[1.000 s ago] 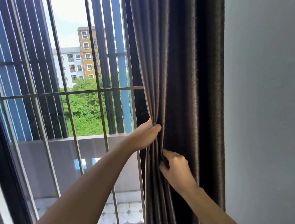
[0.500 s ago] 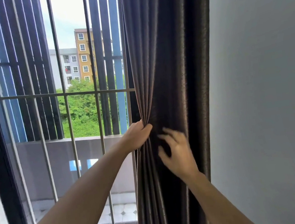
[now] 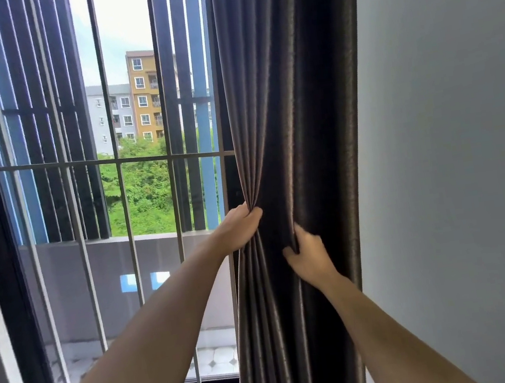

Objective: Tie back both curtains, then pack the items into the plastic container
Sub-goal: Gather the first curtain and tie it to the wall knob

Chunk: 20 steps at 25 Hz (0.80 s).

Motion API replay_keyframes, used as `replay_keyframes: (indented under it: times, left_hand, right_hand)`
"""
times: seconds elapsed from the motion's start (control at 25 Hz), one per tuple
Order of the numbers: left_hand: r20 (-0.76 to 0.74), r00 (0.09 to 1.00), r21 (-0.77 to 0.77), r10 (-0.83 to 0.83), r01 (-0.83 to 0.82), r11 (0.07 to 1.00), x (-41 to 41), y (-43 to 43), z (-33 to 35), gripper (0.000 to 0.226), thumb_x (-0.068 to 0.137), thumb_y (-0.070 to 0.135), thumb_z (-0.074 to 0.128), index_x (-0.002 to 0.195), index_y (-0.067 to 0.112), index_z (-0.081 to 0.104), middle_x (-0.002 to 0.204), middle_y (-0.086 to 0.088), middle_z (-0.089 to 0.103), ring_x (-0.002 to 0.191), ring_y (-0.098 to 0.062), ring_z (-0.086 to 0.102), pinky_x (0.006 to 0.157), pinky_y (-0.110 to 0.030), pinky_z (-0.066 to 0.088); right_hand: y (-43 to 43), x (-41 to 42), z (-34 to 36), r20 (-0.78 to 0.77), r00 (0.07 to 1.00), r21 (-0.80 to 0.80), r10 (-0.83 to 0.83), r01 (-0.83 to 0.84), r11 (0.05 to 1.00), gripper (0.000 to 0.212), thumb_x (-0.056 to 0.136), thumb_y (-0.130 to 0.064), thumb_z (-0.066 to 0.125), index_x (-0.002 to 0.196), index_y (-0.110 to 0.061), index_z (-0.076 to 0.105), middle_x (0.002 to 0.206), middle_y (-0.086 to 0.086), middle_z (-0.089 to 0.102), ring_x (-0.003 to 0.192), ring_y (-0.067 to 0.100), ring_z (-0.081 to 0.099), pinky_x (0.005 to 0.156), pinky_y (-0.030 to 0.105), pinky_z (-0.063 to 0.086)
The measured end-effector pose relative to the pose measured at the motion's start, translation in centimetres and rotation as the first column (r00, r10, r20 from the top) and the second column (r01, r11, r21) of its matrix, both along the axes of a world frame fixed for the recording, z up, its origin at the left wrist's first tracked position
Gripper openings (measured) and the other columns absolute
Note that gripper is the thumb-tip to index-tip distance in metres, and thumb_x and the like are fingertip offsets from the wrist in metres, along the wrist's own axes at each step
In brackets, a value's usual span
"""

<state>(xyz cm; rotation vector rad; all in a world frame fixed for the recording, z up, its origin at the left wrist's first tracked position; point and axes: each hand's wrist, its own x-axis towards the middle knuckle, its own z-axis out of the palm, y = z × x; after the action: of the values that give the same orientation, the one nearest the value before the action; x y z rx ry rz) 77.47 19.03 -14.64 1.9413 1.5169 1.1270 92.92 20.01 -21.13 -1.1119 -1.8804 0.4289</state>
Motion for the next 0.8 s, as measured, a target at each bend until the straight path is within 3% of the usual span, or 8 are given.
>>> replay_keyframes:
  times: [0.2,0.44,0.52,0.6,0.68,0.72,0.76,0.8]
  left_hand:
    - [0.040,0.999,-0.001,0.006,-0.006,1.000,0.4,0.5,-0.3,0.020,0.091,0.020,0.034,0.079,0.011,0.047,0.076,-0.008,0.051,0.075,-0.022,0.050,0.069,-0.034,0.037]
    - [0.118,0.989,-0.086,-0.090,0.101,0.991,1.7,0.7,-0.2,0.038,0.084,0.044,0.048,0.114,0.022,0.055,0.110,0.000,0.062,0.105,-0.018,0.058,0.100,-0.038,0.042]
    - [0.097,0.991,-0.073,-0.094,0.101,0.992,2.3,0.9,-0.3,0.052,0.083,0.050,0.057,0.126,0.022,0.053,0.116,0.002,0.062,0.106,-0.016,0.058,0.097,-0.031,0.041]
    - [-0.009,1.000,0.031,0.004,-0.004,1.000,2.5,1.3,-0.4,0.044,0.086,0.039,0.058,0.124,0.017,0.055,0.113,-0.003,0.063,0.103,-0.020,0.060,0.087,-0.029,0.043]
    - [-0.020,0.995,0.063,0.093,-0.092,0.994,2.2,1.7,-0.5,0.032,0.090,0.025,0.047,0.118,0.011,0.055,0.106,-0.011,0.064,0.095,-0.026,0.061,0.080,-0.031,0.045]
    - [-0.009,0.994,0.048,0.110,-0.110,0.993,1.9,1.8,-0.7,0.031,0.090,0.023,0.042,0.116,0.011,0.054,0.104,-0.012,0.063,0.093,-0.027,0.061,0.080,-0.033,0.046]
    - [-0.006,0.993,0.041,0.116,-0.116,0.992,1.7,1.9,-0.8,0.033,0.088,0.023,0.039,0.115,0.011,0.054,0.103,-0.012,0.063,0.093,-0.028,0.060,0.082,-0.036,0.047]
    - [-0.008,0.993,0.031,0.118,-0.118,0.993,1.6,2.0,-0.8,0.036,0.086,0.026,0.038,0.115,0.012,0.054,0.104,-0.012,0.063,0.094,-0.028,0.060,0.085,-0.038,0.048]
  right_hand:
    - [-0.2,-0.3,-2.6,0.022,0.993,0.003,0.113,-0.113,0.994,0.050,0.091,-0.007,0.053,0.139,-0.017,0.043,0.126,0.004,0.061,0.115,0.017,0.059,0.104,0.035,0.045]
    - [0.4,-1.6,-3.3,0.239,0.971,-0.059,0.000,0.014,0.998,0.051,0.087,-0.012,0.049,0.136,-0.014,0.036,0.116,0.015,0.063,0.106,0.033,0.062,0.096,0.044,0.048]
    - [0.1,-1.9,-4.1,0.341,0.939,-0.102,0.057,-0.023,0.995,0.073,0.080,-0.017,0.052,0.145,-0.016,0.018,0.123,0.017,0.057,0.111,0.034,0.058,0.099,0.044,0.047]
    - [-1.0,-1.7,-5.3,0.509,0.837,-0.223,0.199,-0.094,0.970,0.092,0.077,-0.024,0.055,0.150,-0.021,-0.003,0.135,0.018,0.049,0.118,0.033,0.054,0.102,0.041,0.044]
    - [-1.8,-0.5,-5.8,0.633,0.727,-0.260,0.264,-0.122,0.958,0.090,0.079,-0.030,0.056,0.150,-0.021,0.002,0.139,0.016,0.047,0.122,0.032,0.051,0.104,0.041,0.042]
    - [-1.9,0.4,-5.3,0.661,0.722,-0.168,0.205,-0.125,0.978,0.080,0.081,-0.032,0.055,0.150,-0.020,0.016,0.137,0.014,0.050,0.123,0.032,0.050,0.106,0.041,0.040]
    - [-1.8,1.2,-4.5,0.621,0.781,0.040,0.067,-0.116,0.992,0.066,0.082,-0.032,0.054,0.144,-0.020,0.033,0.134,0.011,0.054,0.125,0.030,0.049,0.111,0.040,0.034]
    - [-1.4,2.2,-3.3,0.487,0.865,0.320,-0.122,-0.047,0.946,0.054,0.082,-0.031,0.054,0.135,-0.022,0.047,0.132,0.007,0.056,0.127,0.028,0.048,0.115,0.040,0.024]
